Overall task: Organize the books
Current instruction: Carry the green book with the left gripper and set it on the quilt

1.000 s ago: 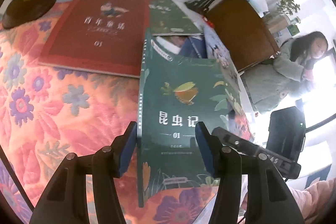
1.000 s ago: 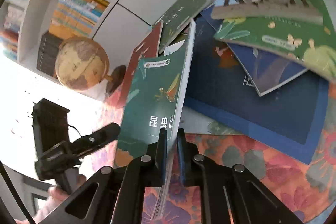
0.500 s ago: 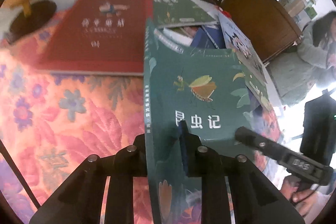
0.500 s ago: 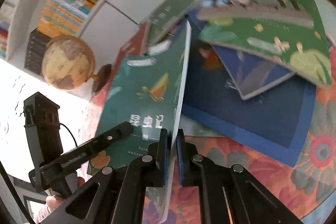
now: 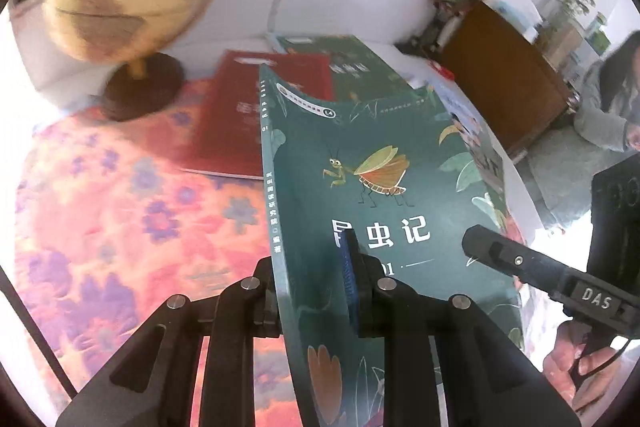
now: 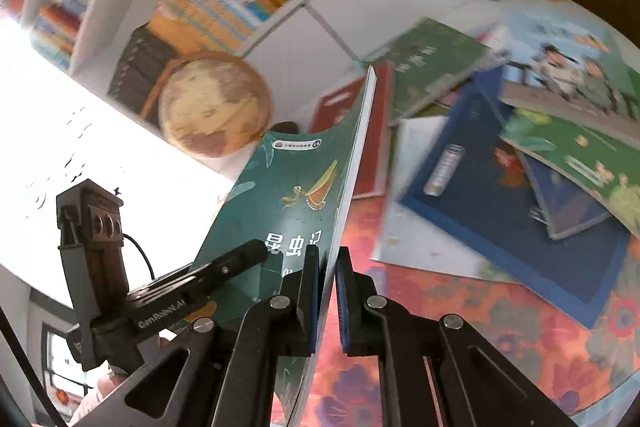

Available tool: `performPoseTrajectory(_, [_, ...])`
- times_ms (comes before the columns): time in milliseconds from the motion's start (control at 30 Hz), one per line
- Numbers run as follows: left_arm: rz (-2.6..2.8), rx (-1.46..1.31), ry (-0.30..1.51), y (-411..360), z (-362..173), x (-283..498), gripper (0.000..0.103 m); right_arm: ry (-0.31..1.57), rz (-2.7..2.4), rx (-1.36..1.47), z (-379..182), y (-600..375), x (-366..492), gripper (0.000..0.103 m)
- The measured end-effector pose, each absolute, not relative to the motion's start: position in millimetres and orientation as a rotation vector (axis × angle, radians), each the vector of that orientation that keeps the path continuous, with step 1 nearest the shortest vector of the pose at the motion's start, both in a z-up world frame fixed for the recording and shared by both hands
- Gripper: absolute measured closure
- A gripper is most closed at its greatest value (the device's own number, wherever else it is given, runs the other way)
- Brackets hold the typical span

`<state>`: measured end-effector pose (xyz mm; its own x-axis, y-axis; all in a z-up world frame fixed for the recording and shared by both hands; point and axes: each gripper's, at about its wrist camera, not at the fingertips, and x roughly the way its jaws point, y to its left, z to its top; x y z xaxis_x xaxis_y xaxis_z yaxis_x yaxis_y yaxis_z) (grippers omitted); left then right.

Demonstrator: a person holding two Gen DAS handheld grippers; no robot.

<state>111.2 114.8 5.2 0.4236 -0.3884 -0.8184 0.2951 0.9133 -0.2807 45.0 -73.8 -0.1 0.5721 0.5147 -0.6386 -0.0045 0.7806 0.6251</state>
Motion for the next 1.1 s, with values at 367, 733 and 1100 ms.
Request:
performPoseTrajectory(367, [-0.143, -0.126, 0.975, 233, 27, 74, 0.08, 0.952, 0.561, 0.543, 21, 52, 63, 0.096])
performPoseTrajectory(733, [0.003, -0.202, 1.021, 338, -10, 53, 0.078, 1.043, 0.668, 0.46, -9, 166, 68, 0.095])
performPoseTrajectory(1100, [0.065, -0.246, 1.062, 374, -63, 63, 0.077, 1.122, 0.626, 0.413, -50, 203, 80, 0.094])
